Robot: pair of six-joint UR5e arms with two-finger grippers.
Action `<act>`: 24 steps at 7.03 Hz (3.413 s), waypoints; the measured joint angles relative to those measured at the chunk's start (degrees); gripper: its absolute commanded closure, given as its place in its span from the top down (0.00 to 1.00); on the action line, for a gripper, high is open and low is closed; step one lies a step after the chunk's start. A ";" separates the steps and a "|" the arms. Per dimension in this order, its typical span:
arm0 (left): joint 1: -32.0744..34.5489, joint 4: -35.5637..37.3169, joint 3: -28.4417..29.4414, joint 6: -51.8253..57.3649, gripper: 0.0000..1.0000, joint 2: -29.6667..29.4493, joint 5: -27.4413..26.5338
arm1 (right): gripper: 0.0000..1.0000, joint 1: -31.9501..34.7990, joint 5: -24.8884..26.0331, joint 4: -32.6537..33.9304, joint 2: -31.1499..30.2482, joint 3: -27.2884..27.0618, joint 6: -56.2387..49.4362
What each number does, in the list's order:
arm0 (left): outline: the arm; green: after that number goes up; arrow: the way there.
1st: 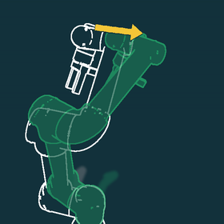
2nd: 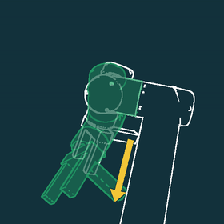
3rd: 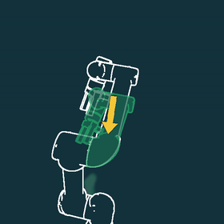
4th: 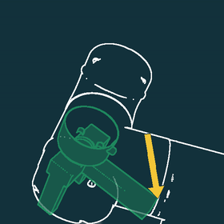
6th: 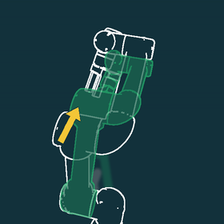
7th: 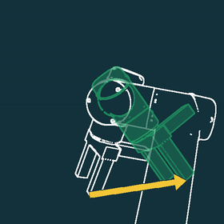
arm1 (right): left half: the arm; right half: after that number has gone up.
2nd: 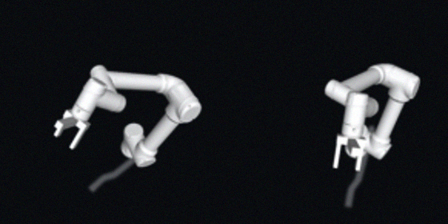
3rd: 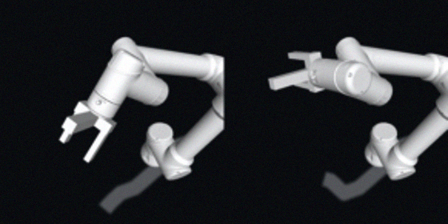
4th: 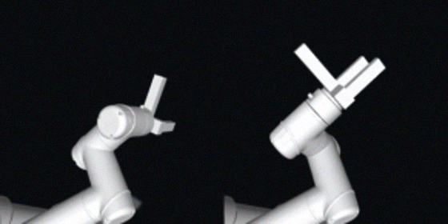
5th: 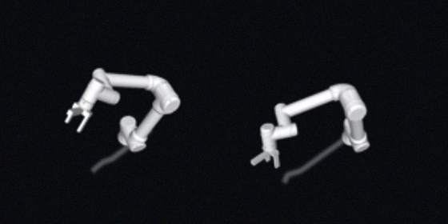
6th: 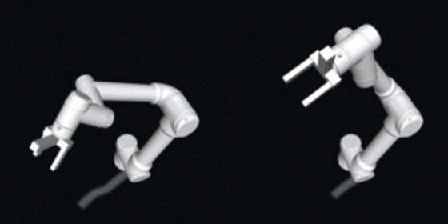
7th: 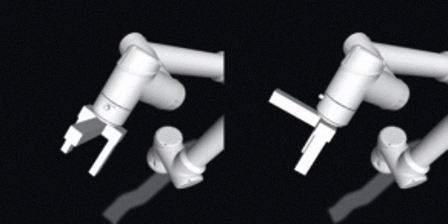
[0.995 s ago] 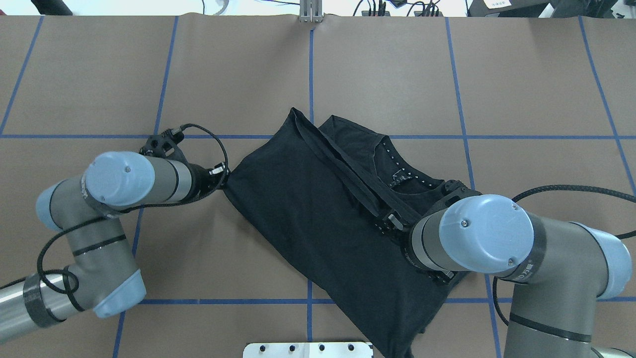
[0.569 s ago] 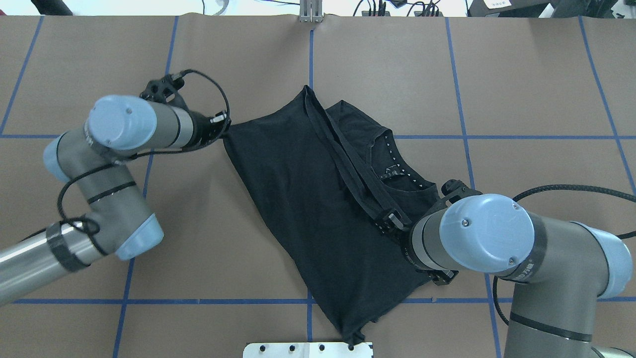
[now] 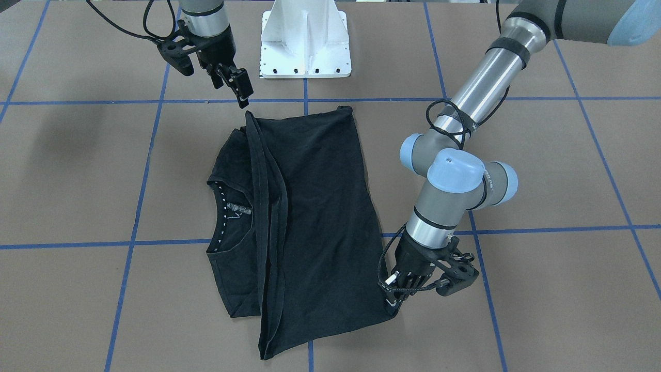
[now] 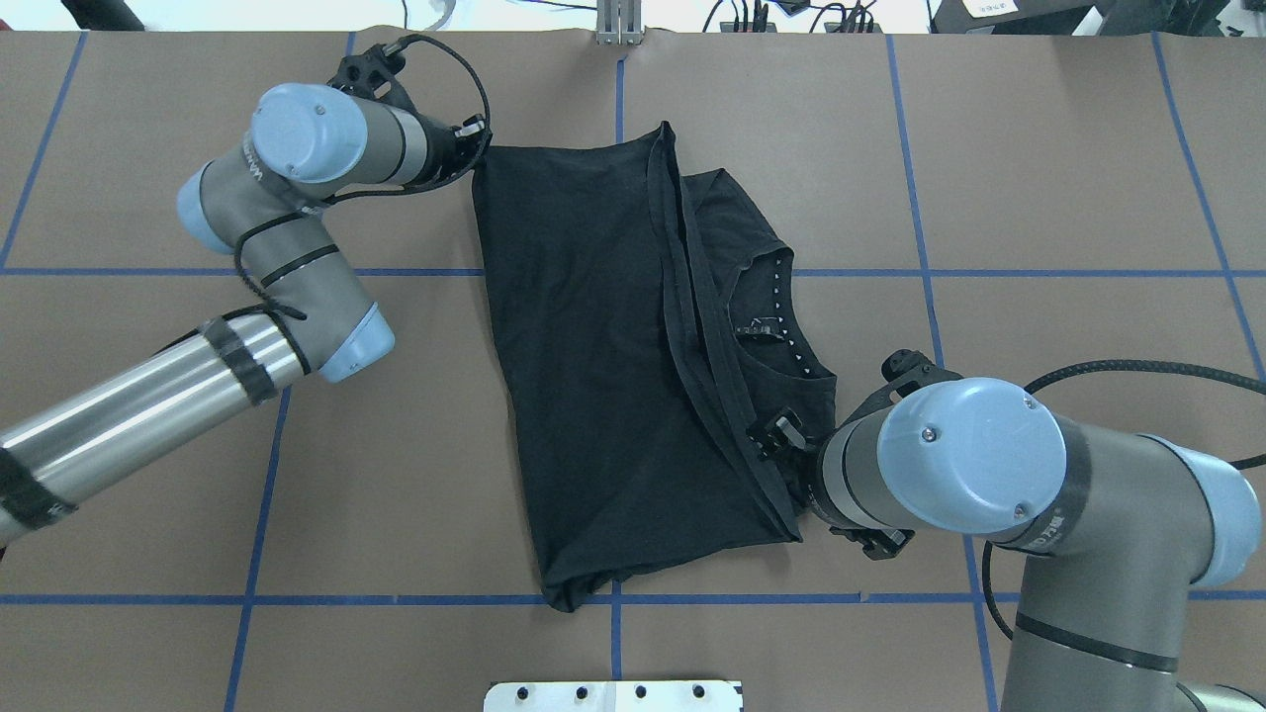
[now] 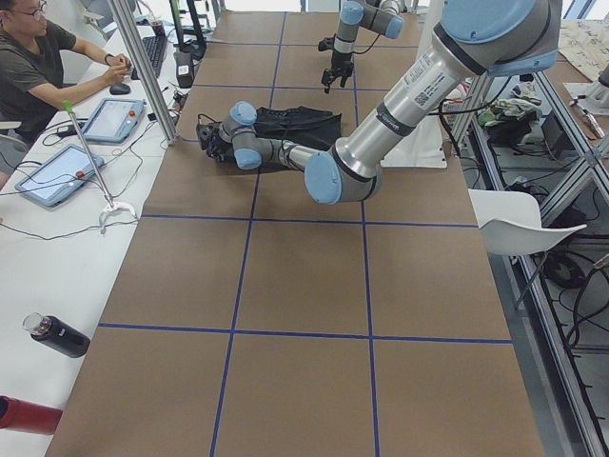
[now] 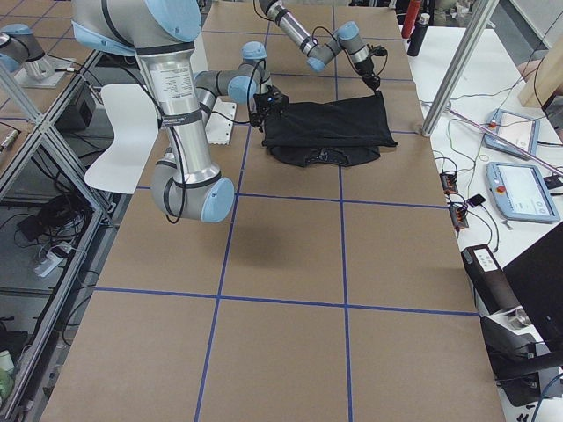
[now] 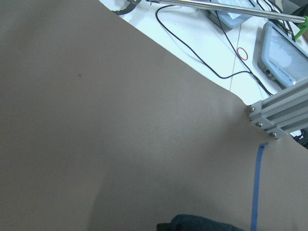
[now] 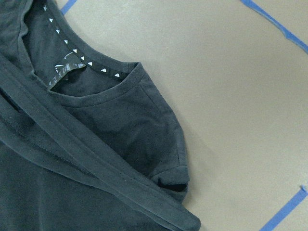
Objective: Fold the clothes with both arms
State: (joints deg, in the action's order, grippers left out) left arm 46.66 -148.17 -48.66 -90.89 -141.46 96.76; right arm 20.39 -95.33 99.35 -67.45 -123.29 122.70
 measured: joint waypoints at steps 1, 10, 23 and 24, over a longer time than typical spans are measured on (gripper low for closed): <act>0.29 -1.55 2.19 0.74 0.99 -0.84 -0.43 | 1.00 0.01 1.49 -0.16 1.26 1.23 -0.20; 1.17 10.89 -46.80 1.05 0.99 33.37 9.82 | 0.49 -6.20 6.73 1.83 6.77 9.28 -47.98; 0.89 10.84 -46.44 -1.63 0.99 34.36 9.59 | 0.00 -3.87 3.85 7.01 12.34 19.31 -80.21; 0.89 10.82 -46.45 -1.65 0.99 34.33 9.59 | 0.00 -3.84 3.79 6.95 12.22 19.31 -80.02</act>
State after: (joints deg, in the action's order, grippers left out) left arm 47.55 -137.35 -95.11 -92.54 -107.13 106.35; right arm 16.55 -91.54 106.30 -55.24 -103.98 42.68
